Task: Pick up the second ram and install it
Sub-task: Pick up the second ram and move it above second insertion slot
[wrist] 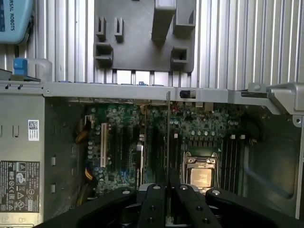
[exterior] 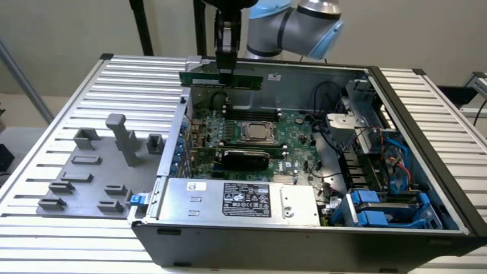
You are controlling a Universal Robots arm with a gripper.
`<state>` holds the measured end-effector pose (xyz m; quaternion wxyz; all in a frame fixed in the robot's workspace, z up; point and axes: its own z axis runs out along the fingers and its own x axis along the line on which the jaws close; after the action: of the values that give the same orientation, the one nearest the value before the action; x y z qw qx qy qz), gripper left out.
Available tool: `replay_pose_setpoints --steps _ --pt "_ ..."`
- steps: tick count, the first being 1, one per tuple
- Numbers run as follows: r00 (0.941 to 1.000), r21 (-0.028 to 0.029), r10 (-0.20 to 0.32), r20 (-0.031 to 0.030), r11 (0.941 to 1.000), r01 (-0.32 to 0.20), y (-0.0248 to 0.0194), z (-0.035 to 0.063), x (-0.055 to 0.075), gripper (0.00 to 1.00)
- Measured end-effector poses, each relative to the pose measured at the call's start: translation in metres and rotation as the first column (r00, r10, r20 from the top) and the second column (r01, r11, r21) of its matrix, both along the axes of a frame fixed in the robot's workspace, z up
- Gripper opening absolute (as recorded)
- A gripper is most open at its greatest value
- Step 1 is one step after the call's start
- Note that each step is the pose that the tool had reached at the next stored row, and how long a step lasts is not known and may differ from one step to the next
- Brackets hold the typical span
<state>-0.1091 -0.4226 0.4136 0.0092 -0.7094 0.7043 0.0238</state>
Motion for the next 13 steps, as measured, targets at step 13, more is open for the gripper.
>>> replay_pose_setpoints --steps 13 --pt "1.0 0.0015 0.0 -0.0001 1.0 0.0 0.0275 -0.005 0.039 0.14"
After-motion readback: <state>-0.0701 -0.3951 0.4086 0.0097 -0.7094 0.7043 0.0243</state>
